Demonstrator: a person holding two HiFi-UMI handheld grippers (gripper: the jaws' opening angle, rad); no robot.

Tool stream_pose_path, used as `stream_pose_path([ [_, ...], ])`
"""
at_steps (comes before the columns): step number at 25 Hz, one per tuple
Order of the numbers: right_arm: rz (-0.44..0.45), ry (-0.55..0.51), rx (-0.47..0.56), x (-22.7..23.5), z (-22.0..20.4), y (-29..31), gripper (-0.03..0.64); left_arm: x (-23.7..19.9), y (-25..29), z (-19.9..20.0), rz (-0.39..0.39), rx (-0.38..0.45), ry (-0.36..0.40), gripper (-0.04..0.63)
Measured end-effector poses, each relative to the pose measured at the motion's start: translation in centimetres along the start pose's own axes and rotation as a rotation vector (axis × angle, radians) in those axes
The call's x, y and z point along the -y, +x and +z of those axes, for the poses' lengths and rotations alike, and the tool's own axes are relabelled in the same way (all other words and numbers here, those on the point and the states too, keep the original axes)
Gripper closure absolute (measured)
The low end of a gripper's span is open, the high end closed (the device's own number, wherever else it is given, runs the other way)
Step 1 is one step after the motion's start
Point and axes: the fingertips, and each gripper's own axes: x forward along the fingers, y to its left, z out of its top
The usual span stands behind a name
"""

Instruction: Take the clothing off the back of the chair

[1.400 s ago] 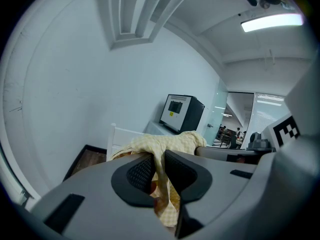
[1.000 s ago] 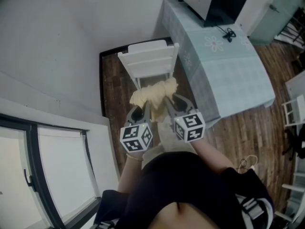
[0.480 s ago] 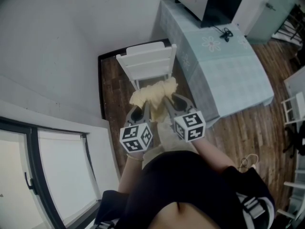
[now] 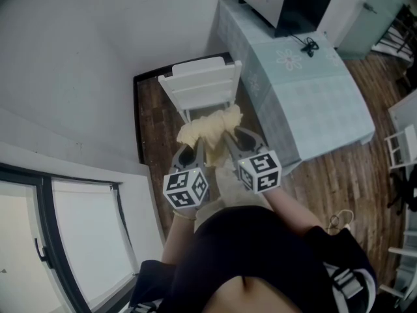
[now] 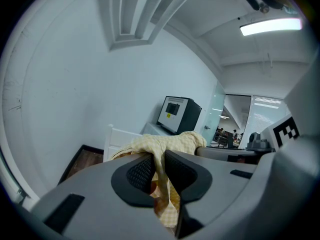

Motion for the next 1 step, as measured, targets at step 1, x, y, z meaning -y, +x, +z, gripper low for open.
stream_pose_path([
  [1,0.0,-0.001,0.001,0.05,0.07,0.09,0.528,-0.03,0.09,0.05,0.0,0.0,-0.001,0.538],
])
